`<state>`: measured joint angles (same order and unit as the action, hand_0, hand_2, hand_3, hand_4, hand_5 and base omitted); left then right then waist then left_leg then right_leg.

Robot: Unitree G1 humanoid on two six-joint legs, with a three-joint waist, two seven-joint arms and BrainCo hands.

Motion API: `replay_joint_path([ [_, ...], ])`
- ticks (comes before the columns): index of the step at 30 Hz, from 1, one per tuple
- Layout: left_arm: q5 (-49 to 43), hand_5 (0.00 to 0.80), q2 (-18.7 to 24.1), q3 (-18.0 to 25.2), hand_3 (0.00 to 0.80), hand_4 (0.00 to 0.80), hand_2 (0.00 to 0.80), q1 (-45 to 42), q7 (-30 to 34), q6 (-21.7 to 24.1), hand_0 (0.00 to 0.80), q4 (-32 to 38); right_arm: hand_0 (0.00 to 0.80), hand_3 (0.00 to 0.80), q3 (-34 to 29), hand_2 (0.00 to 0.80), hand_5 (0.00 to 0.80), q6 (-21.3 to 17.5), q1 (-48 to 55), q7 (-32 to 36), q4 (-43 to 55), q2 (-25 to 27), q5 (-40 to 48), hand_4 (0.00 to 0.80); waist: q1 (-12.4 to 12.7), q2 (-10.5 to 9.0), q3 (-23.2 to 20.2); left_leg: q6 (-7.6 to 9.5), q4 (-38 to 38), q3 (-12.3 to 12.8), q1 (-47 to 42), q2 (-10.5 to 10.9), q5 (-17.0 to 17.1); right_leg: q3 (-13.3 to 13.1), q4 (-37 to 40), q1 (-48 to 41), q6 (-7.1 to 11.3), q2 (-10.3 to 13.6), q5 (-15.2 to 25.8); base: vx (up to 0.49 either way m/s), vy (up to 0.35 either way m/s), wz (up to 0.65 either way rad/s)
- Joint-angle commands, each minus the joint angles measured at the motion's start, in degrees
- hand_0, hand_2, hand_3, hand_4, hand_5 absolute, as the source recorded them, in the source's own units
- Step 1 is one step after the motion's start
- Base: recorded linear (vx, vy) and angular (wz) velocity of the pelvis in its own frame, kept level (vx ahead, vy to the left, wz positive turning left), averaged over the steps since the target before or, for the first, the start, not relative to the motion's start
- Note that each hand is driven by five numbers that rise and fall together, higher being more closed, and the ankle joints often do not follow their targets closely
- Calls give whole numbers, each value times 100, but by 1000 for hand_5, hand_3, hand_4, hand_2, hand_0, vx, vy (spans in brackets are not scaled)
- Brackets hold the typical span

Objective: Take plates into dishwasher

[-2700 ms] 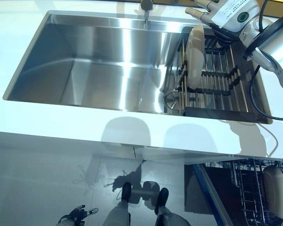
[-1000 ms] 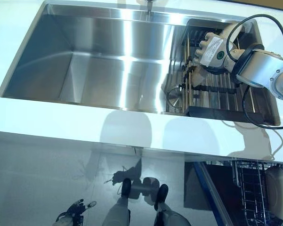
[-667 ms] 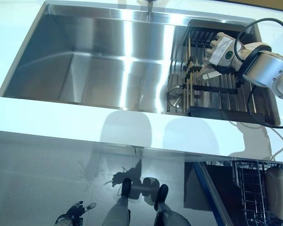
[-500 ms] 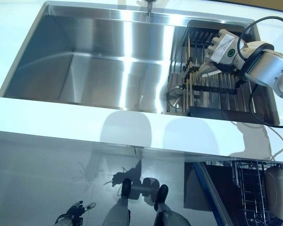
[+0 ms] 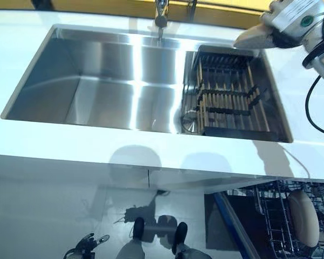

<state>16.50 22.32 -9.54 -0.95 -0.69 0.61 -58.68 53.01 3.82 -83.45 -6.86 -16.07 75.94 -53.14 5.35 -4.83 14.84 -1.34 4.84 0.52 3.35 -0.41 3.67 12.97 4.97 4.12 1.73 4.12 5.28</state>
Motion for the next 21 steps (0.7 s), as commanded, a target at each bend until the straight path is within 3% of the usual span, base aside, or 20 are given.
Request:
replay_joint_path([
  [1,-200,0,102,-20,0,0,0,-339,-100,117,0,-328,800,800,-138,800,800,742,-675,-239,-153,328,483,800,-62,-107,-642,190,16,202,-260,34,-688,-154,3,-473,416,-101,-604,29,6,-18],
  [5,-363,0,86,23,0,0,0,-430,-38,110,0,-427,800,800,-221,800,800,1101,-614,-246,-223,620,905,800,-150,-125,-864,199,16,309,-463,7,-785,-274,3,-610,434,-116,-631,58,-10,-18],
  [6,-446,0,81,40,0,0,0,-461,4,127,0,-473,800,800,-404,800,800,1351,-450,-275,-293,765,1361,800,-208,-115,-957,199,16,350,-541,-4,-824,-343,3,-658,443,-132,-643,50,-48,-21],
  [9,-553,0,122,143,0,0,0,-509,36,176,0,-515,800,800,-816,800,800,1570,-8,-489,-476,1045,2063,800,-298,-104,-1091,196,16,463,-624,-24,-881,-474,3,-685,459,-152,-657,29,-69,-26],
  [15,-743,0,316,154,0,0,0,-494,235,170,0,-550,800,800,-1649,800,800,1321,849,-661,-1362,1388,2923,800,-447,-45,-1185,188,16,689,-787,-87,-946,-662,3,-723,445,-191,-671,-2,-58,-22],
  [21,-895,0,189,64,0,0,0,-453,299,227,0,-642,800,800,-2304,800,800,1005,1700,-474,-2031,1519,3314,800,-701,42,-1273,165,16,962,-983,-155,-1013,-842,3,-804,409,-229,-701,19,-24,-23],
])
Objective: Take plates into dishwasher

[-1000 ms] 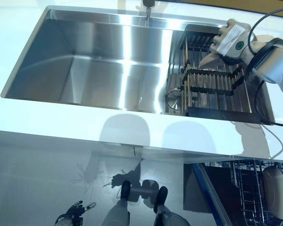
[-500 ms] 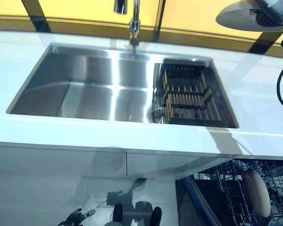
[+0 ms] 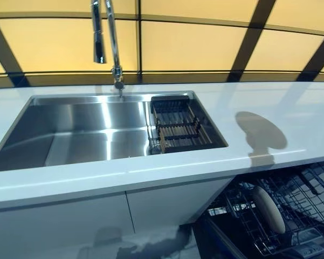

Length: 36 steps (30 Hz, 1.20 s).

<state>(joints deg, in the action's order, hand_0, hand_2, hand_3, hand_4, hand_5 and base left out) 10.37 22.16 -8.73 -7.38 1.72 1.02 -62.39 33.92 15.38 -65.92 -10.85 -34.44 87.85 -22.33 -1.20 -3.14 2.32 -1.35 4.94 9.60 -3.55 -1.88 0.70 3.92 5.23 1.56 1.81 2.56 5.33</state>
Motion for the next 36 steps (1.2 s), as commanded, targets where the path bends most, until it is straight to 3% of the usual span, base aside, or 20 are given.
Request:
replay_joint_path([
  [1,-329,0,191,-16,0,0,0,210,74,174,0,-278,800,800,-620,800,800,-164,220,-51,-242,342,377,800,-99,-125,-35,168,6,98,-318,-18,-723,26,-23,-553,398,-81,-703,16,-21,-19],
  [7,-522,0,196,-66,0,0,0,339,193,-53,0,-339,800,800,-2162,800,800,-293,1903,330,-273,267,756,800,-339,-113,-49,181,6,283,-422,-64,-754,-145,-23,-551,384,-119,-652,21,-39,-19],
  [15,-644,0,196,-96,0,0,0,389,272,-149,0,-421,800,800,-4322,800,800,-66,4402,846,281,-477,1201,800,-670,-3,33,167,6,646,-528,-146,-793,-363,-23,-476,388,-169,-617,19,-62,-20],
  [22,-617,0,171,-84,0,0,0,481,241,-118,0,-448,800,800,-4845,800,800,9,5100,797,494,-1203,1346,800,-835,195,206,183,6,793,-531,-156,-811,-398,-23,-395,380,-160,-572,-11,-26,-13],
  [36,-655,0,104,-103,0,0,0,551,251,49,0,-407,800,800,-4689,800,800,-124,5194,247,577,-1803,1573,800,-906,427,463,184,6,858,-543,-158,-914,-407,-23,-258,420,-125,-558,1,1,-2],
])
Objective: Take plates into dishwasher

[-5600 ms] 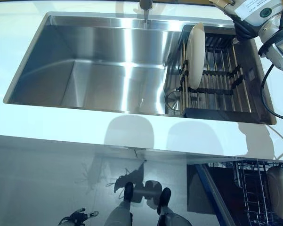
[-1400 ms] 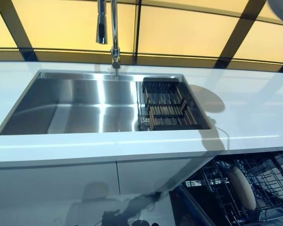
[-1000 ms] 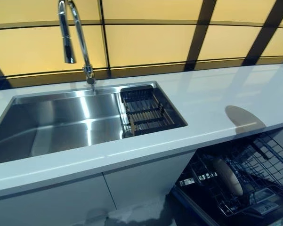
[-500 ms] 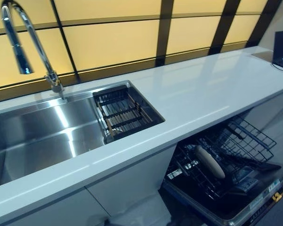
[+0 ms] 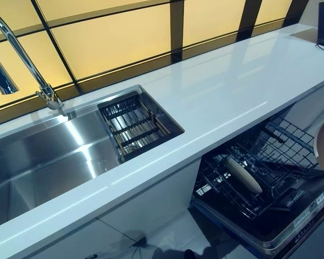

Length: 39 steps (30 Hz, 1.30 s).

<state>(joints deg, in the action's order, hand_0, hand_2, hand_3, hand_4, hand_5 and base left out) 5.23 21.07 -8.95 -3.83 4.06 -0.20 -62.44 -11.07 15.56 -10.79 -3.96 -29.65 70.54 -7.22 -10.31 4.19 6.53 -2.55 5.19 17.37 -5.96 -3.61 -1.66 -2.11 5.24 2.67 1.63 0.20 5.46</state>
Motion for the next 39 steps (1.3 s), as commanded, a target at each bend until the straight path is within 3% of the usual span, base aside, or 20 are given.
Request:
replay_joint_path([
  [1,-127,0,204,-99,0,0,0,206,11,165,0,-400,800,800,-157,800,800,-146,-348,-491,112,-93,71,800,4,-293,51,298,-19,85,-296,13,-677,201,-24,-357,439,114,-570,0,0,0],
  [7,-125,0,166,-142,0,0,0,211,30,197,0,-384,800,800,-71,800,800,-303,-401,-829,275,-133,-239,800,21,-191,109,274,-19,63,-263,16,-648,241,-24,-311,439,134,-569,-5,-1,0],
  [11,-100,0,104,-175,0,0,0,206,17,225,0,-343,800,800,12,800,800,-454,-436,-1182,543,-149,-917,800,41,-118,140,279,-19,86,-220,38,-591,255,-24,-275,410,149,-548,-19,-4,0],
  [16,-87,0,8,-243,0,0,0,226,-6,200,0,-285,800,800,128,800,800,-108,-374,-1792,846,-344,-1514,800,40,-29,157,285,-19,37,-201,64,-598,279,-24,-277,429,171,-564,-7,-1,0],
  [21,-124,0,-113,-302,0,0,0,213,10,225,0,-267,800,800,256,800,800,264,-295,-2627,1078,-928,-1771,800,73,67,188,322,-19,-28,-206,92,-610,287,-24,-312,437,188,-583,0,0,0],
  [30,-183,0,-155,-386,0,0,0,194,55,222,0,-163,800,800,771,800,800,703,-515,-2648,857,-1308,-2100,800,202,166,184,347,-19,-118,-195,124,-600,362,-24,-341,435,229,-599,2,4,1],
  [39,-233,0,-150,-462,0,0,0,123,142,162,0,-23,800,800,1465,800,800,784,-797,-2483,594,-1456,-2590,800,362,265,204,347,-19,-185,-156,143,-545,457,-24,-337,424,278,-590,2,3,2],
])
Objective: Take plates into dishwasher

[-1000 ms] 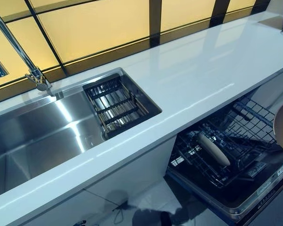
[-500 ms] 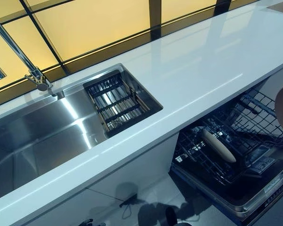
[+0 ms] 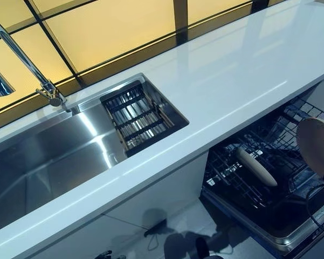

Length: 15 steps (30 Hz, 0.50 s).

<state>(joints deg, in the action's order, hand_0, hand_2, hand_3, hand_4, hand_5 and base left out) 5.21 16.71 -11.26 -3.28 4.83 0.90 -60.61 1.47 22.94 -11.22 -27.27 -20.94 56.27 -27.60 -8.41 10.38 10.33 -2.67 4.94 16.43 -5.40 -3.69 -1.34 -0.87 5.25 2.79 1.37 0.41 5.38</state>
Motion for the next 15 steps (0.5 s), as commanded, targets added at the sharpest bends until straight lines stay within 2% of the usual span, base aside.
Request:
replay_joint_path([
  [1,-224,0,285,-235,0,0,0,61,67,56,0,-194,800,800,276,800,800,66,-796,-111,-288,-20,-593,800,182,-345,-174,356,6,-94,-207,151,-573,345,-25,-348,452,261,-583,-1,5,6],
  [15,-162,0,342,-341,0,0,0,76,103,-26,0,-3,800,800,1285,800,800,332,-1421,418,-638,44,-1119,800,323,-232,-148,335,6,-158,-128,176,-519,472,-25,-319,474,321,-586,0,0,3],
])
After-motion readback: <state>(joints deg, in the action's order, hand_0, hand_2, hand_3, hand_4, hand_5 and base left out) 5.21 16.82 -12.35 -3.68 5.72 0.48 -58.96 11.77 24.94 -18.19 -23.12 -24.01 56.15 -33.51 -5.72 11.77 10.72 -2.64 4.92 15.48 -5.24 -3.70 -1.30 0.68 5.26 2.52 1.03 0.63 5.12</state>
